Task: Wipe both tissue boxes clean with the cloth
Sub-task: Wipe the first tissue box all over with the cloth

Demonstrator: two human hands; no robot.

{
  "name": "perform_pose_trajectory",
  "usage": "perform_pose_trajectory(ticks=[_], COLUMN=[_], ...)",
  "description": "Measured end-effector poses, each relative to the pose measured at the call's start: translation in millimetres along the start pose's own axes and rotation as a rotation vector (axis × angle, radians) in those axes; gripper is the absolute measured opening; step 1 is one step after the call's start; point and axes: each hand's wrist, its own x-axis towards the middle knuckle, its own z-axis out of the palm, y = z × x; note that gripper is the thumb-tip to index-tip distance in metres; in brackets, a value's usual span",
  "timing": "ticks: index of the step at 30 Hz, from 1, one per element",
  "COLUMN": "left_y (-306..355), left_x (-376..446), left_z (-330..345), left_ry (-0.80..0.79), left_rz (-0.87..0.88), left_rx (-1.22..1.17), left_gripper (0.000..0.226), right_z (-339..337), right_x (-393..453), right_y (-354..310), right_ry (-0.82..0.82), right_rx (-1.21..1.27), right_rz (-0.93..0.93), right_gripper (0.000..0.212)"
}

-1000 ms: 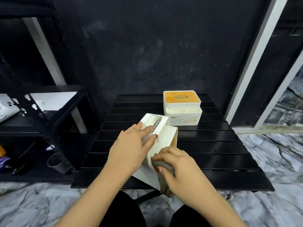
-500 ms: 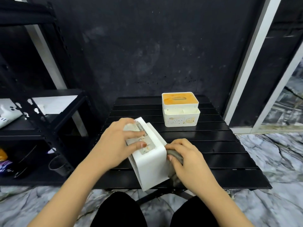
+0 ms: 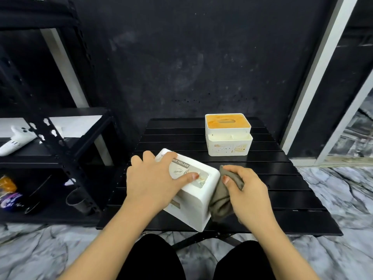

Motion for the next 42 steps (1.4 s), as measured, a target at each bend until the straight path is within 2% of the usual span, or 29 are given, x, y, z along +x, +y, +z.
perform_pose_trajectory(ticks=[2, 4, 8, 11, 14, 16, 19, 25, 32, 42], left_y=[-0.5, -9.4, -34.8, -44.9, -48.8, -50.8, -53.7, -53.3, -39.7, -50.8], left_x=[2.1, 8.6, 21.1, 25.3, 25.2, 22.5, 14.3, -10.2, -41.6, -46.3], left_z=[-2.4, -5.7, -10.2, -3.5, -1.5, -1.6, -1.4, 11.0, 64.7, 100.4], left_ry=[-0.016, -0.050, -0.154, -0.302, -0.341, -0.327, -0.269, -0.075, 0.135, 0.131], left_rz=[-0.009, -0.010, -0.006, -0.045, -0.030, -0.048, -0.065, -0.113, -0.150, -0.113], left_rx=[0.074, 0.039, -0.254, -0.449, -0.538, -0.610, -0.775, -1.007, -1.214, -1.203], left_gripper=[0.079, 0.070, 0.054, 0.061, 0.065, 0.067, 0.025, 0.035, 0.048, 0.046], right_z=[-1.4, -2.4, -3.2, -0.5, -0.7, -4.2, -10.0, -20.7, -13.6, -1.3], right_x=[-1.3, -3.1, -3.6, -2.5, -0.1, 2.7, 6.1, 8.7, -0.7, -14.5], right_y=[-1.4, -1.5, -1.5, -0.3, 0.8, -0.4, -2.7, -6.1, 18.1, 44.1], right_ry=[0.013, 0.013, -0.012, -0.085, -0.143, -0.178, -0.233, -0.267, -0.227, -0.214], right_rx=[-0.015, -0.017, 0.010, 0.105, 0.212, 0.268, 0.290, 0.183, 0.049, 0.000], right_rz=[-0.006, -0.001, 0.028, 0.058, 0.063, 0.061, 0.042, -0.061, -0.113, -0.130], right_gripper=[0.025, 0.025, 0.025, 0.025, 0.028, 0.028, 0.028, 0.032, 0.034, 0.035])
